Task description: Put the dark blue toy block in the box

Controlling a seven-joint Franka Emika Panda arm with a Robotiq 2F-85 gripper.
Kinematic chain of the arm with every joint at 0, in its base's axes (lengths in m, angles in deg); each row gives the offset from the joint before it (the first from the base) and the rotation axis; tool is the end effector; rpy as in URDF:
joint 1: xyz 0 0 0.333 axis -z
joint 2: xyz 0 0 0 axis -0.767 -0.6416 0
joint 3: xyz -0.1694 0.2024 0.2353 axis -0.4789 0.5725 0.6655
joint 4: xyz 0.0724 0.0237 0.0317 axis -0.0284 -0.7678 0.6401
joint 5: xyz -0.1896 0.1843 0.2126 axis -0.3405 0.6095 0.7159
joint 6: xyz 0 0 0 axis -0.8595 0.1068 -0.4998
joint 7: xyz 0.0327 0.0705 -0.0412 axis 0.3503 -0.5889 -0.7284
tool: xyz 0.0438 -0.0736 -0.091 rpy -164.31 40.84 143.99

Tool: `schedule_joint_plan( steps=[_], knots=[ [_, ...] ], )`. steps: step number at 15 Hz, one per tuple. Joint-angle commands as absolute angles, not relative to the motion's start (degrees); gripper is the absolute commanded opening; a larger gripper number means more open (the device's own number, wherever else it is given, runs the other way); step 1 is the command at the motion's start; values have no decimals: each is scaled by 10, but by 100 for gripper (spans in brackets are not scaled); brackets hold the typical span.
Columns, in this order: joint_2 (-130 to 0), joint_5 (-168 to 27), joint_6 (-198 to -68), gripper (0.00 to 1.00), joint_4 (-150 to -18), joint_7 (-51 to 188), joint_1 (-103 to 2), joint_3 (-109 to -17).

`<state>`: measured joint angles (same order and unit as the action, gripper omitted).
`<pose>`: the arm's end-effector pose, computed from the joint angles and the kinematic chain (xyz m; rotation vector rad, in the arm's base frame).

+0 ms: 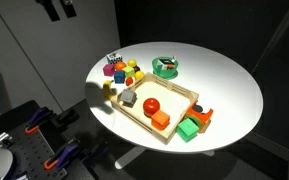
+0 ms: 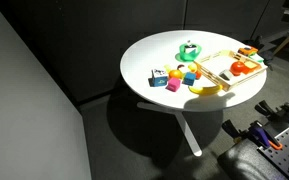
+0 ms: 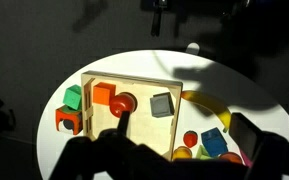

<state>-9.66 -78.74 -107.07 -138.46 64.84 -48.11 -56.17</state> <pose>0.2706 -0.0103 0.5112 2.9287 0.0800 0.0004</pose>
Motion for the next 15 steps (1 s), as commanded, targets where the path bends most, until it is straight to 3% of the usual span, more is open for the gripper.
schedule_joint_plan(
  steps=[1, 15],
  knots=[
    [-97, -790, -1069, 100, -1383, 651, -487, -566],
    [-133, -778, -1099, 100, -1361, 659, -501, -560]
  ],
)
